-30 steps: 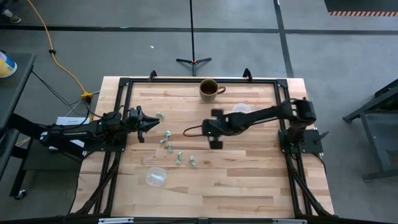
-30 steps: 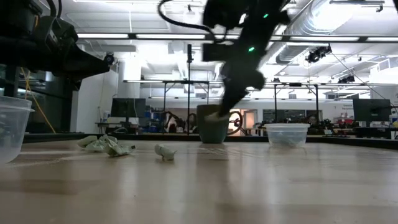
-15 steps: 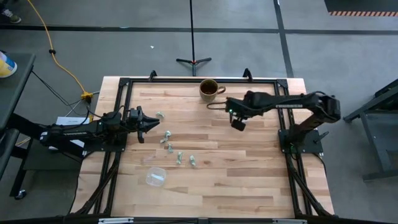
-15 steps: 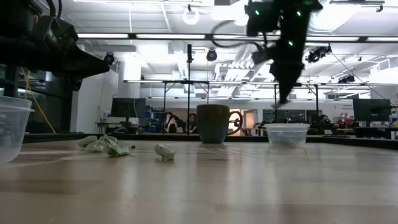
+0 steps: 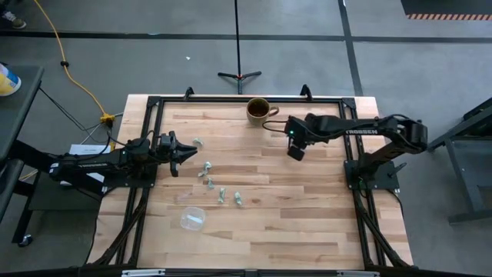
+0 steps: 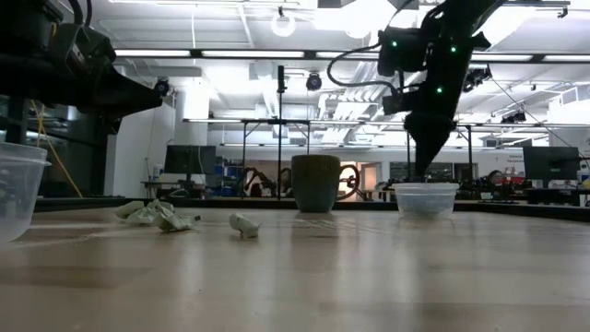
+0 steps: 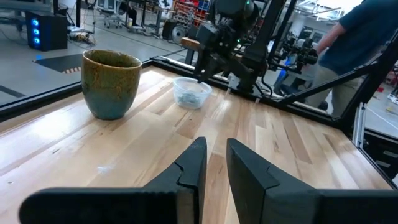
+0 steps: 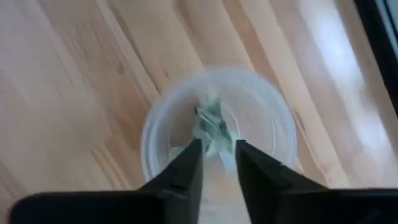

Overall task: Pick and place Stevia / Truvia into bins
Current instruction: Put the stevia packet into the top transparent container

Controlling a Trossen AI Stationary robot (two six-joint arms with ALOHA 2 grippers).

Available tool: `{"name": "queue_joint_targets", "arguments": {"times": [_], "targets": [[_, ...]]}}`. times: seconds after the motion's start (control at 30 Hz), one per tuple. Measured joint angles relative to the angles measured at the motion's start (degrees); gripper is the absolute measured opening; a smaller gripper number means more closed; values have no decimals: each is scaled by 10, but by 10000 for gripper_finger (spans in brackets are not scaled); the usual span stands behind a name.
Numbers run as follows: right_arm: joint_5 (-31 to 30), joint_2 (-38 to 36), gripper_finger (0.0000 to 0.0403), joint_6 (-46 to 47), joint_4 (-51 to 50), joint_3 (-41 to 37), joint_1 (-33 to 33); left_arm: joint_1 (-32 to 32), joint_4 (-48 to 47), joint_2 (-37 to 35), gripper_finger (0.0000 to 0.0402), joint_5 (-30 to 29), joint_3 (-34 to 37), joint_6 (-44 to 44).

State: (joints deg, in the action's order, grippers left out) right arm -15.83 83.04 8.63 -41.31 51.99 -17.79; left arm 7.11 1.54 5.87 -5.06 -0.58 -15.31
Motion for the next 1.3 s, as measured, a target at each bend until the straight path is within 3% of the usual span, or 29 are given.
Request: {"name": "queue_joint_targets", "arguments": {"times": [0.07, 0.13, 0.23, 0.3, 0.47, 0.6, 0.73, 1.1, 1.3], "targets": [[8, -3, 121, -11, 31, 0, 2, 0, 0, 0, 99, 0, 0, 0], [54, -3, 144, -28, 112, -6, 10, 0, 0, 0, 99, 0, 0, 0], [215, -1, 169, -84, 293, -29, 39, 0, 0, 0, 99, -1, 0, 0], [286, 6, 177, -104, 422, -48, 72, 0, 0, 0, 99, -2, 0, 0], [263, 62, 175, -142, 606, -64, 176, 0, 1, 0, 99, -6, 0, 0], [221, 138, 167, -157, 611, -33, 235, 0, 2, 0, 99, -6, 0, 0], [217, 214, 170, -152, 604, 11, 257, 0, 1, 0, 99, -6, 0, 0], [258, 327, 265, -166, 562, 117, 259, 0, 0, 0, 99, -6, 0, 0], [267, 348, 281, -178, 552, 125, 258, 0, 1, 0, 99, -6, 0, 0]]}}
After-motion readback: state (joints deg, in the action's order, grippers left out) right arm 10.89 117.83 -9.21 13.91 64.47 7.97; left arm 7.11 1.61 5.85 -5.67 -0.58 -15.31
